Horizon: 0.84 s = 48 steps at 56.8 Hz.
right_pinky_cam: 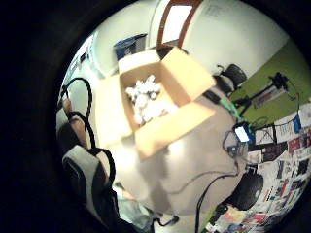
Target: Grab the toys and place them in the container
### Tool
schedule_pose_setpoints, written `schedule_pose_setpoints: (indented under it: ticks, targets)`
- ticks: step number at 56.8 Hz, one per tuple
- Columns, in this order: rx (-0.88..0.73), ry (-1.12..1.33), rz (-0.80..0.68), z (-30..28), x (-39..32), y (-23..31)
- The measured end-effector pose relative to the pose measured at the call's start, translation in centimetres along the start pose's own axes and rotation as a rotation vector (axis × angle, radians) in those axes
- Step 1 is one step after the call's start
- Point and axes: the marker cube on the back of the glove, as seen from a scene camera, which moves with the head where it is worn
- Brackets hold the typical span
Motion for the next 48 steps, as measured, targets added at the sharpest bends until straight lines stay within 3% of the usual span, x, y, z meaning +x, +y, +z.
schedule_pose_setpoints:
  ticks: [8, 17, 25, 37, 48]
  targets:
    - [0.112, -0.037, 0.150, 2.3, 2.2, -4.3]
    - [-0.105, 0.053, 0.308, 7.0, 3.9, -4.7]
    - [-0.073, 0.015, 0.266, 6.6, 4.1, -3.6]
    - [0.028, 0.049, 0.198, 1.2, 6.2, 0.2]
    - [0.073, 0.054, 0.111, -3.5, 7.4, 7.1]
